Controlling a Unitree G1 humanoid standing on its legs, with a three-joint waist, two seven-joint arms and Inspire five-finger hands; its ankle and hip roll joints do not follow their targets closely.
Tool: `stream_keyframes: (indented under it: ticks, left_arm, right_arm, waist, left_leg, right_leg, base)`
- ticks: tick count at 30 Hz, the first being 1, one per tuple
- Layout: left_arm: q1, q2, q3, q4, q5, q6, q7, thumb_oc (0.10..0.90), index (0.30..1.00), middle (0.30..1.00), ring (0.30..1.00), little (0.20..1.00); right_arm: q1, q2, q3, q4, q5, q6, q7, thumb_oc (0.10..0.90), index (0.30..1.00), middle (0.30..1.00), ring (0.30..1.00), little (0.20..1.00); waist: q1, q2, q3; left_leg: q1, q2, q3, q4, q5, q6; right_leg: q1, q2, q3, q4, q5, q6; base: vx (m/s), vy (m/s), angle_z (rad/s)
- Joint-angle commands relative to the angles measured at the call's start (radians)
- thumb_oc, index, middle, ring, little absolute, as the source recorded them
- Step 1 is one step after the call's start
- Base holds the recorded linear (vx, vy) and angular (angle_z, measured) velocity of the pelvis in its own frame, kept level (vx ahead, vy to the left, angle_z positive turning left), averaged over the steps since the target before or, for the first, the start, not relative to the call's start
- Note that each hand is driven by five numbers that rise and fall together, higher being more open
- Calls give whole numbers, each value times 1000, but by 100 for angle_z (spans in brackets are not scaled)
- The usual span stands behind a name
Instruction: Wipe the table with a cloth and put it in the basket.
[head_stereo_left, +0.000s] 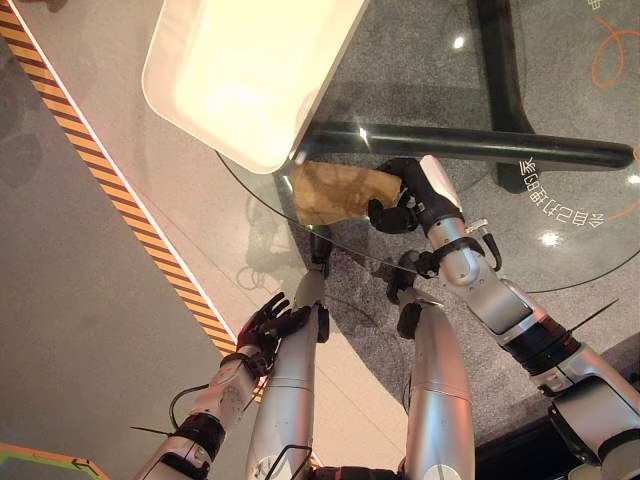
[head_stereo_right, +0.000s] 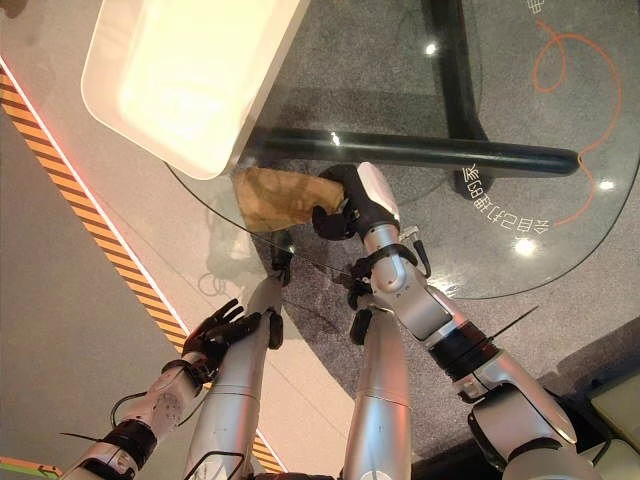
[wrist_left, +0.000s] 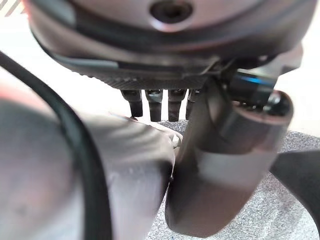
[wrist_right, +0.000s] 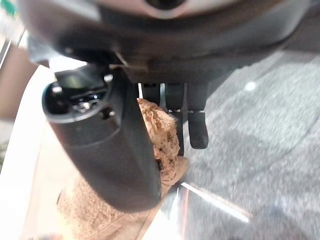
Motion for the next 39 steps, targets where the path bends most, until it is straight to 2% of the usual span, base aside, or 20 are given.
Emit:
stream_keyframes:
  ticks: [1,11,18,23,24,25,26,27,28,29,30,31,32,33,34,35,36,37,38,39]
  left_arm:
    - [160,-55,-32,-24,-10,-8,-17,800,900,900,900,900]
    - [181,-56,-18,-19,0,-25,-27,800,900,900,900,900]
    - [181,-45,-22,-30,-13,-23,-16,800,900,900,900,900]
    - [188,-31,-29,-43,-32,-24,-9,800,900,900,900,900]
    - [170,-31,-24,-45,-32,-25,-8,800,900,900,900,900]
    - [190,-31,-29,-50,-36,-26,-6,800,900,900,900,900]
    - [191,-31,-31,-54,-40,-30,-4,800,900,900,900,900]
    - [192,-30,-32,-55,-41,-32,-5,800,900,900,900,900]
    - [174,-28,-27,-58,-43,-33,-5,800,900,900,900,900]
    - [188,-29,-36,-58,-47,-33,-3,800,900,900,900,900]
    - [187,-29,-39,-60,-48,-34,-1,800,900,900,900,900]
    - [170,-28,-35,-63,-51,-34,0,800,900,900,900,900]
    - [187,-29,-40,-57,-56,-36,-4,800,900,900,900,900]
    - [183,-31,-42,-56,-58,-38,-4,800,900,900,900,900]
    - [167,-30,-37,-58,-58,-38,-3,800,900,900,900,900]
    - [180,-33,-45,-56,-61,-38,-5,800,900,900,900,900]
    - [163,-32,-42,-59,-62,-39,-4,800,900,900,900,900]
    - [179,-35,-50,-56,-65,-40,-3,800,900,900,900,900]
    - [179,-34,-52,-56,-67,-41,-3,800,900,900,900,900]
    - [164,-34,-48,-58,-68,-42,-3,800,900,900,900,900]
  right_arm:
    - [23,-61,-94,-93,-17,-9,-96,100,300,300,300,200]
    - [55,-77,-228,-32,0,-13,-381,100,300,300,300,200]
    - [46,-126,-303,36,85,-14,-495,100,300,300,300,200]
    - [87,-164,-390,83,208,-127,-591,100,300,300,300,200]
    - [73,-167,-397,82,208,-128,-591,100,300,300,300,200]
    - [97,-164,-409,82,238,-174,-615,100,300,300,300,200]
    - [106,-161,-426,80,263,-213,-640,100,300,300,300,200]
    - [111,-159,-436,83,272,-232,-648,100,300,300,300,200]
    - [102,-160,-451,87,286,-257,-655,100,300,300,300,200]
    - [126,-149,-464,105,324,-313,-672,100,300,300,300,200]
    - [129,-141,-475,110,340,-336,-684,100,300,300,300,200]
    - [117,-141,-487,112,345,-344,-683,100,300,300,300,200]
    - [134,-133,-493,126,372,-373,-698,100,300,300,300,200]
    - [134,-130,-498,139,391,-395,-703,100,300,300,300,200]
    - [120,-133,-504,137,391,-396,-703,100,300,300,300,200]
    - [135,-121,-512,163,443,-448,-724,100,300,300,300,200]
    - [121,-123,-520,165,449,-457,-725,100,300,300,300,200]
    - [135,-113,-527,179,487,-488,-733,100,300,300,300,200]
    - [135,-108,-532,185,505,-504,-736,100,300,300,300,200]
    - [122,-109,-540,185,511,-512,-739,100,300,300,300,200]
  waist:
    - [7,12,-17]
    - [-2,4,-17]
    - [-5,5,-17]
    - [-18,6,-17]
    - [-21,4,-17]
    - [-21,8,-17]
    - [-22,10,-17]
    - [-23,11,-17]
    - [-28,10,-17]
    - [-27,15,-17]
    - [-27,17,-17]
    - [-30,15,-17]
    - [-28,20,-17]
    - [-29,21,-17]
    - [-32,19,-17]
    - [-29,24,-17]
    - [-32,23,-17]
    - [-30,27,-17]
    - [-30,28,-17]
    - [-32,26,-17]
  left_leg:
    - [11,-6,109,214,-263,6]
    - [19,-4,107,209,-271,11]
    - [17,-2,107,216,-279,11]
    - [8,-7,108,216,-280,13]
    - [-25,-10,116,208,-249,18]
    - [5,-8,109,216,-280,13]
    - [4,-9,110,217,-281,13]
    - [2,-10,111,218,-282,13]
    - [-32,-13,121,211,-251,18]
    - [-3,-10,113,224,-286,13]
    - [-3,-10,113,223,-286,13]
    - [-34,-14,122,214,-255,18]
    - [-1,-11,115,219,-283,13]
    - [-2,-11,117,218,-283,13]
    - [-34,-14,126,210,-252,18]
    - [-1,-12,118,213,-281,12]
    - [-32,-15,127,205,-250,17]
    - [0,-12,119,212,-280,11]
    - [0,-12,119,211,-280,11]
    - [-31,-15,128,203,-250,16]
  right_leg:
    - [-30,94,47,-203,180,61]
    - [-17,107,57,-213,175,62]
    - [-17,112,63,-213,175,63]
    - [-28,118,68,-220,181,63]
    - [-57,113,63,-235,213,55]
    - [-30,119,69,-223,183,62]
    - [-31,121,71,-224,183,62]
    - [-32,122,72,-225,183,61]
    - [-62,117,69,-240,213,54]
    - [-37,121,75,-223,183,61]
    - [-37,121,75,-223,182,61]
    - [-64,116,71,-239,212,53]
    - [-35,123,76,-228,183,59]
    - [-35,122,76,-231,184,59]
    - [-63,117,72,-245,214,51]
    - [-34,122,77,-236,186,58]
    - [-62,117,73,-251,216,50]
    - [-34,122,77,-237,187,58]
    - [-33,123,78,-238,187,57]
    - [-60,118,73,-253,216,49]
  base:
    - [6,-9,-7]
    - [1,-4,-1]
    - [-1,-1,0]
    - [-16,-8,-8]
    - [-7,7,-8]
    - [-8,10,-9]
    - [41,20,-11]
    - [-58,7,-8]
    - [-5,10,-7]
    - [-6,9,-5]
    - [-6,7,-5]
    - [-10,17,-5]
    - [-10,19,-6]
    - [-8,16,-6]
    - [-9,13,-5]
    - [-57,3,-3]
    - [43,23,-2]
    - [0,0,0]
    - [0,0,0]
    - [0,0,0]
